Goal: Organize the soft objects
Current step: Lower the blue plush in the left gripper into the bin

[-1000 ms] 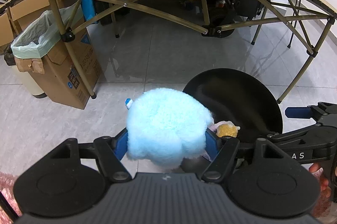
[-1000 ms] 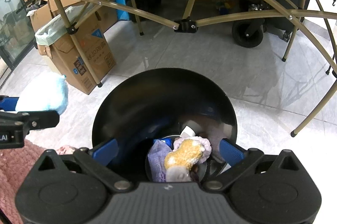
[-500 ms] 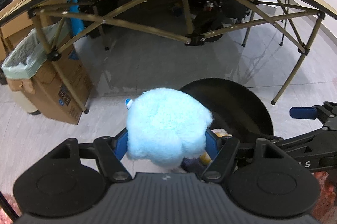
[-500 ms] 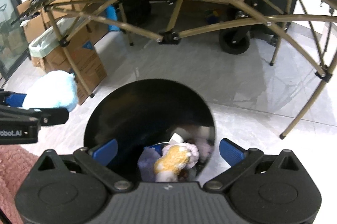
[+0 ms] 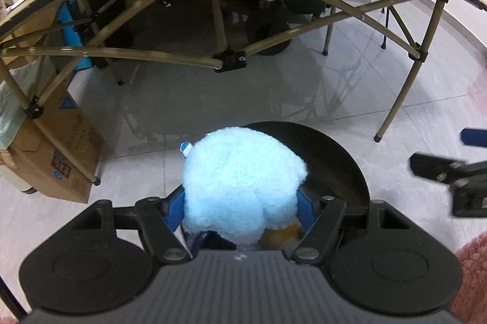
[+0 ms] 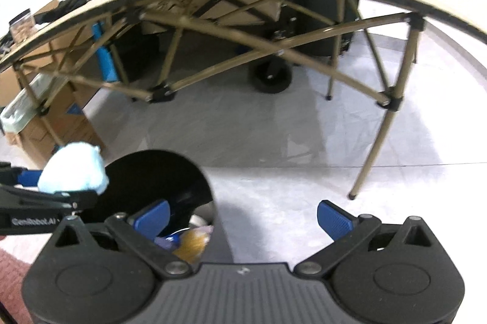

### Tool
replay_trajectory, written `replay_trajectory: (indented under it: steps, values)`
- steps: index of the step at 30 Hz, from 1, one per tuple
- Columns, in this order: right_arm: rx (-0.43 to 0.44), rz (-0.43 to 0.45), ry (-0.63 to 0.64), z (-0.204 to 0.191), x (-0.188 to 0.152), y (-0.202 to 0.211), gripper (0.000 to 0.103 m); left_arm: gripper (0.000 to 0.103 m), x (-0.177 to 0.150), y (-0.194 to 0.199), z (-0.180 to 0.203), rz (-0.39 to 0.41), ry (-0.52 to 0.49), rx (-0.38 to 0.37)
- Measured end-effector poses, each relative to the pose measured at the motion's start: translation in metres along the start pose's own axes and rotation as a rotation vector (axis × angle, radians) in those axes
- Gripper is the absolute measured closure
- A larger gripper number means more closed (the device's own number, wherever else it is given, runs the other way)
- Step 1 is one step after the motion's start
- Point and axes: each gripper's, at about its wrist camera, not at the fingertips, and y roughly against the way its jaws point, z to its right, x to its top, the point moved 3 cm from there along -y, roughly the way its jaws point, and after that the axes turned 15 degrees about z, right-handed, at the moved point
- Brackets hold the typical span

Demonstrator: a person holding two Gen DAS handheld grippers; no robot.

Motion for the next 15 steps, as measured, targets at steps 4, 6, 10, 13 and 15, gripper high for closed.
replay_trajectory:
  steps: [4,6,10,13,15]
  values:
    - [-0.029,0.021,-0.027,0.018,0.01,0.008,0.0,0.032,-0.001,-0.014,0.01,-0.02,-0.017,-0.018]
    - [-0.045,0.027,-0.047,0.024,0.012,0.009,0.0,0.032,-0.003,-0.022,0.015,-0.028,-0.032,-0.023]
    - [-0.058,0.004,-0.051,0.025,0.009,0.0,0.0,0.032,-0.01,-0.04,0.02,-0.064,-0.037,-0.031]
    - [-0.058,-0.004,-0.042,0.021,0.009,-0.006,0.0,0.032,-0.015,-0.046,0.023,-0.082,-0.045,-0.037]
    - [-0.071,-0.011,-0.048,0.021,0.009,-0.011,0.0,0.032,-0.016,-0.047,0.025,-0.081,-0.05,-0.04]
